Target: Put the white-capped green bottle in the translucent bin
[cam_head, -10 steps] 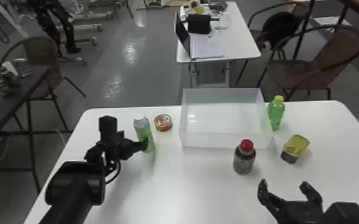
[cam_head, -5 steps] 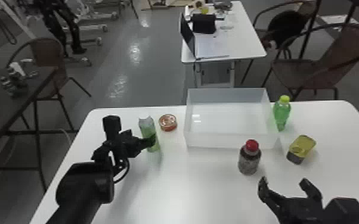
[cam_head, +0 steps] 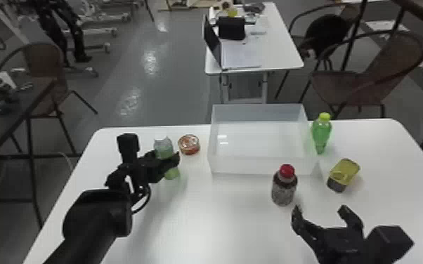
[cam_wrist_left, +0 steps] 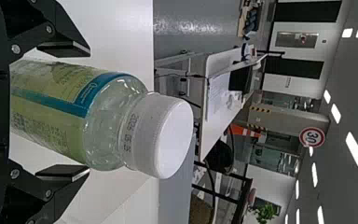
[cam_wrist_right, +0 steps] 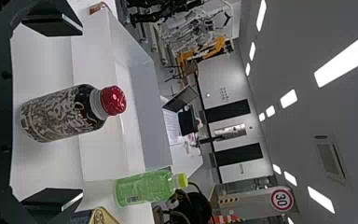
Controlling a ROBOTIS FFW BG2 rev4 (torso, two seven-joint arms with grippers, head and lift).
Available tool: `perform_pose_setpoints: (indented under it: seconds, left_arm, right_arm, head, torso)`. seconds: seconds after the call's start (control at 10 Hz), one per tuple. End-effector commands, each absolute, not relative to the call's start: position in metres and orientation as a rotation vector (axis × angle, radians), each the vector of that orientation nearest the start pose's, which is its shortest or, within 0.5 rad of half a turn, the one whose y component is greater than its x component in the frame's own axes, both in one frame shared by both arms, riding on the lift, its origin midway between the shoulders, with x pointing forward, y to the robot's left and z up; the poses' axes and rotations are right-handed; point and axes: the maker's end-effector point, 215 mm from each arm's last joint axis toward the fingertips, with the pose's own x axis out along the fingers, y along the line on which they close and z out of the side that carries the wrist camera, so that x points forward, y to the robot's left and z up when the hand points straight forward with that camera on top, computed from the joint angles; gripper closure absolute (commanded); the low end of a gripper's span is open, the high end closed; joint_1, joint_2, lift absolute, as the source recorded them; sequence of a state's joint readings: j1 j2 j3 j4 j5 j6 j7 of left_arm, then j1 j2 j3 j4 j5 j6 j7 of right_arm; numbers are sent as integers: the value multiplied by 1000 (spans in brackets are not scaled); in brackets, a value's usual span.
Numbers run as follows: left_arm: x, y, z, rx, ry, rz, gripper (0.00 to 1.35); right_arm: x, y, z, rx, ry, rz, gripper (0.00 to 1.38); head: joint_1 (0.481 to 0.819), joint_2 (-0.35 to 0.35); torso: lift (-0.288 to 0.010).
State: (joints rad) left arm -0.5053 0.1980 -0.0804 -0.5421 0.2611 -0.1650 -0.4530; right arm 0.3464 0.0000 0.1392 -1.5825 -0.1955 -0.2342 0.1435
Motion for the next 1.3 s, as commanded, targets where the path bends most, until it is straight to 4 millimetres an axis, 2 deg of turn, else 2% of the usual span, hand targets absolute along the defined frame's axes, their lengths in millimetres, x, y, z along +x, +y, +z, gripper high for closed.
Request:
perform_pose_setpoints:
  seconds: [0.0, 0.3, 0.4, 0.5, 0.7, 0.8, 0.9, 1.0, 1.2]
  left_arm:
    - [654, 268, -489, -62, 319, -305, 1115]
    - [658, 240, -491, -51, 311, -286, 1116]
    - [660, 226, -484, -16, 309, -299, 1116]
    - [665, 213, -467, 47, 295, -294, 1116]
    - [681, 172, -396, 196, 193, -342, 1116]
    - [686, 146, -366, 214, 146, -376, 1116]
    - [686, 117, -347, 224, 108, -431, 1116]
    - [680, 85, -337, 243, 87, -488, 1116]
    - [656, 24, -343, 138, 92, -599, 1115]
  right_arm:
    - [456, -133, -442, 229, 99, 222, 81]
    - [446, -150, -442, 211, 99, 207, 81]
    - [445, -153, -441, 210, 97, 205, 82]
    - [443, -155, -442, 211, 100, 201, 82]
    - [440, -155, -445, 211, 106, 200, 84]
    - [440, -154, -445, 211, 106, 202, 84]
    - [441, -154, -444, 211, 103, 202, 84]
    - [441, -154, -444, 211, 103, 202, 84]
    - [444, -152, -444, 208, 102, 209, 84]
  head:
    - [695, 137]
    - [695, 120]
    - [695, 101]
    - [695, 92]
    - [695, 56]
    - [695, 32]
    - [695, 19]
    - [695, -11]
    - [695, -79]
  torso:
    - [-27]
    - [-27]
    - [-27]
    - [-27]
    - [-27]
    - [-27]
    - [-27]
    - [-27]
    - [-27]
